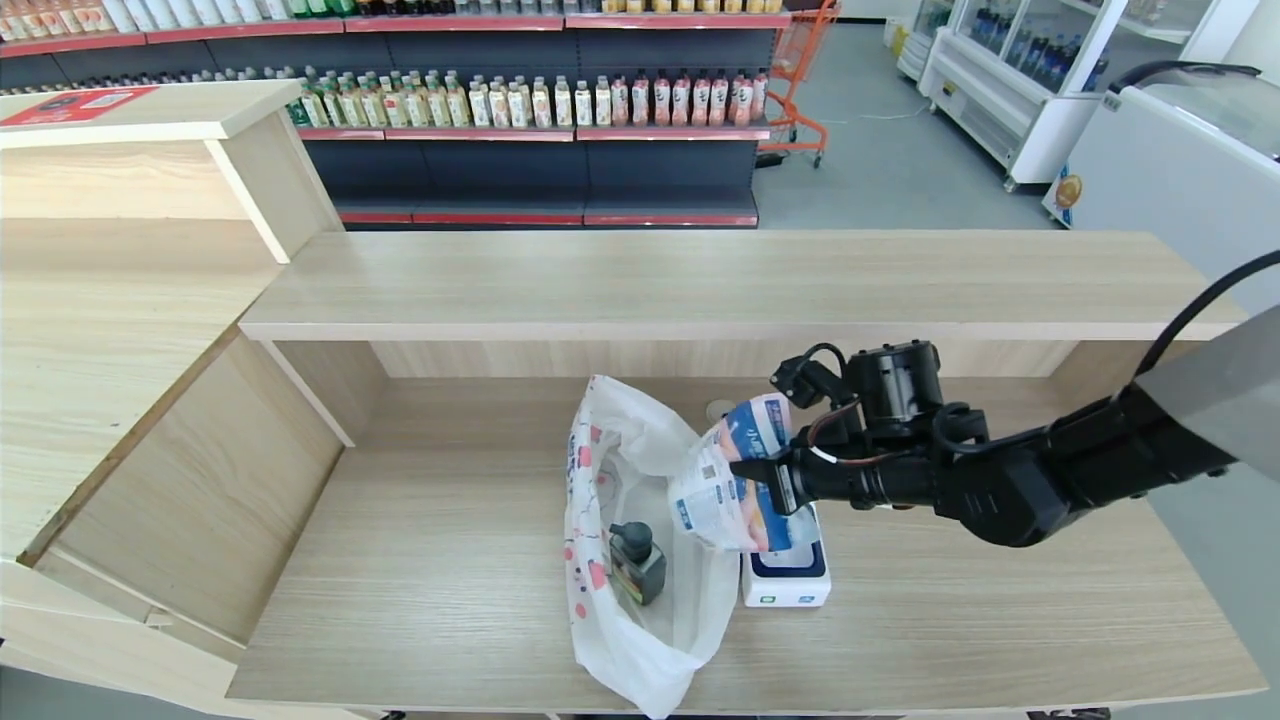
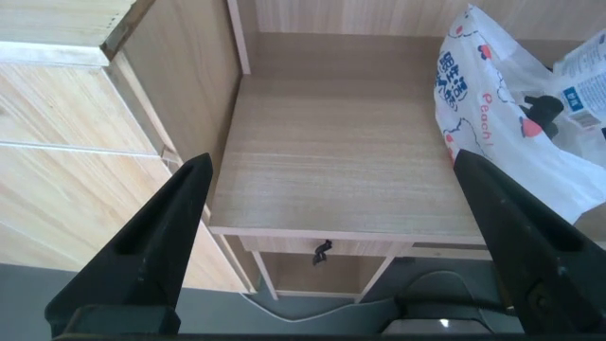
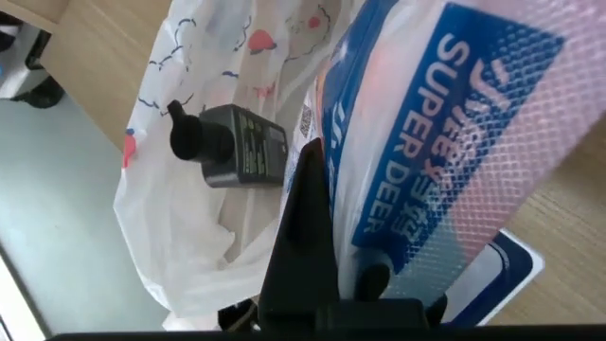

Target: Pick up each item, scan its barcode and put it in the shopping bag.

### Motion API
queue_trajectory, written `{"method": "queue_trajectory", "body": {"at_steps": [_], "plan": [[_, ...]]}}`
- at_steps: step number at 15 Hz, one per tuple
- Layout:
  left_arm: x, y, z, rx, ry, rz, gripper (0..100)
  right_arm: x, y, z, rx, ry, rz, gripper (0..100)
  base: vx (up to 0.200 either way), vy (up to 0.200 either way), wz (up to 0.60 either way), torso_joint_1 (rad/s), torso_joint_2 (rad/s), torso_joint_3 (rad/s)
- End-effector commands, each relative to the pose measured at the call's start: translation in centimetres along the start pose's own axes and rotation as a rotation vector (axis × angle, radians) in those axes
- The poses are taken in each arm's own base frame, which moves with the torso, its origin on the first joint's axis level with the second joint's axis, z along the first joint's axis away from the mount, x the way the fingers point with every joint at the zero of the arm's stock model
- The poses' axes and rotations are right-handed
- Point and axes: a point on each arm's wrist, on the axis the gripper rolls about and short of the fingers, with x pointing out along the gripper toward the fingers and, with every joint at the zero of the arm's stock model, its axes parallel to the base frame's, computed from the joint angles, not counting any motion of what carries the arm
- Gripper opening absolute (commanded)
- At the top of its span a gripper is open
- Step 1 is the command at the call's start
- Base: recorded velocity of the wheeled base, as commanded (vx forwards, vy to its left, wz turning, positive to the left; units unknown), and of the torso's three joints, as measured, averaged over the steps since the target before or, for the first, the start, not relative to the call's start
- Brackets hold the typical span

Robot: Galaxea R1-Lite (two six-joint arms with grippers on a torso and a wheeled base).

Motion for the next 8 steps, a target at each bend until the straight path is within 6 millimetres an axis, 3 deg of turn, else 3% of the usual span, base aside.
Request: {"method": "queue_trajectory", "body": {"at_steps": [1, 8], "plan": [[0.0, 0.0, 0.0, -0.001, 0.000, 0.000, 100, 2.3, -0.3, -1.0, 0.003, 0.028, 0.019, 0, 0.000, 0.000, 0.00, 0.000, 0.00, 0.000], [0.0, 0.0, 0.0, -0.001, 0.000, 0.000, 100, 5.1, -0.4, -2.3, -0.006, 0.033, 0.044, 0, 0.000, 0.000, 0.00, 0.000, 0.00, 0.000]]}}
